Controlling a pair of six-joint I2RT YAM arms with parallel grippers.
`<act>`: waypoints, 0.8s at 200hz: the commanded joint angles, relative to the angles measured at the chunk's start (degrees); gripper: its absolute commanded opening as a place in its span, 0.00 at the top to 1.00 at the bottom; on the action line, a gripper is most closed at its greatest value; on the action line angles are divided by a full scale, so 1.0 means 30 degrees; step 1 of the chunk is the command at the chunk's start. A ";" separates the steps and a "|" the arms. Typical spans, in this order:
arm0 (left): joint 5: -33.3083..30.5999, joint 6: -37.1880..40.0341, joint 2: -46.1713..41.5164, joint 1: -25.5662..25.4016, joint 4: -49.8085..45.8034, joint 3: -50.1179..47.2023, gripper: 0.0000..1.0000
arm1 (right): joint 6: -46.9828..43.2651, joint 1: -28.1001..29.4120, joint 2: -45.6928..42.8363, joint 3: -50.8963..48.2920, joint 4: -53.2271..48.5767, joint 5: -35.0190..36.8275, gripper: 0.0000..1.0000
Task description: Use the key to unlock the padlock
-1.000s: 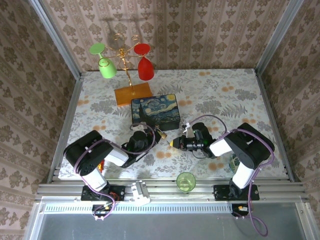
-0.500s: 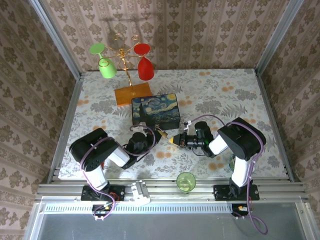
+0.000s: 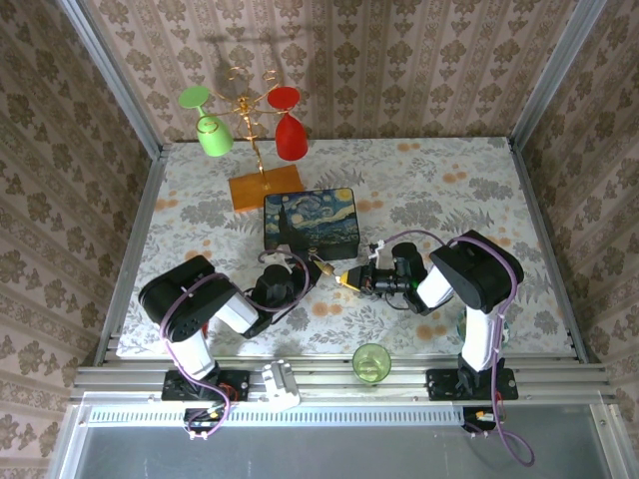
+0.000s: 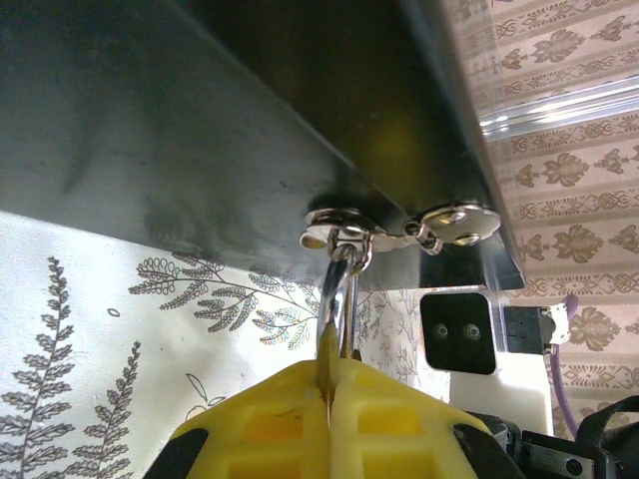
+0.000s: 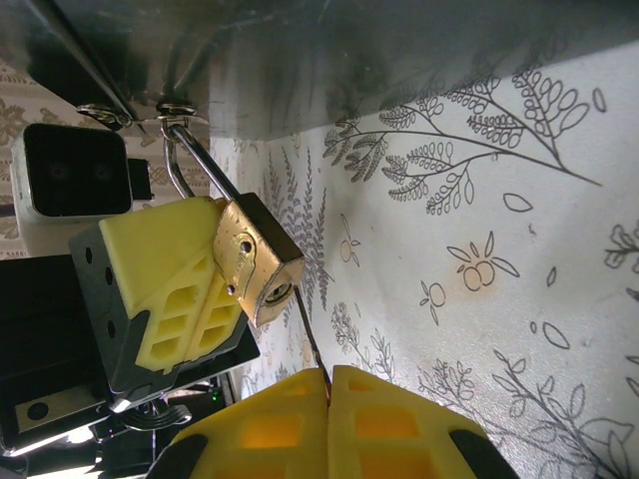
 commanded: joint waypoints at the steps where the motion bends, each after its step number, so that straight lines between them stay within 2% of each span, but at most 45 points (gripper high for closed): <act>1: -0.0034 -0.0208 -0.0348 0.0129 -0.0086 -0.0075 1.00 | -0.0101 -0.0008 0.0060 0.0421 0.0235 -0.0533 1.00; 160: -0.0004 -0.0326 -0.0970 -0.0213 -0.1148 -0.0031 1.00 | 0.0741 0.0021 0.0923 0.0790 0.2231 0.0322 1.00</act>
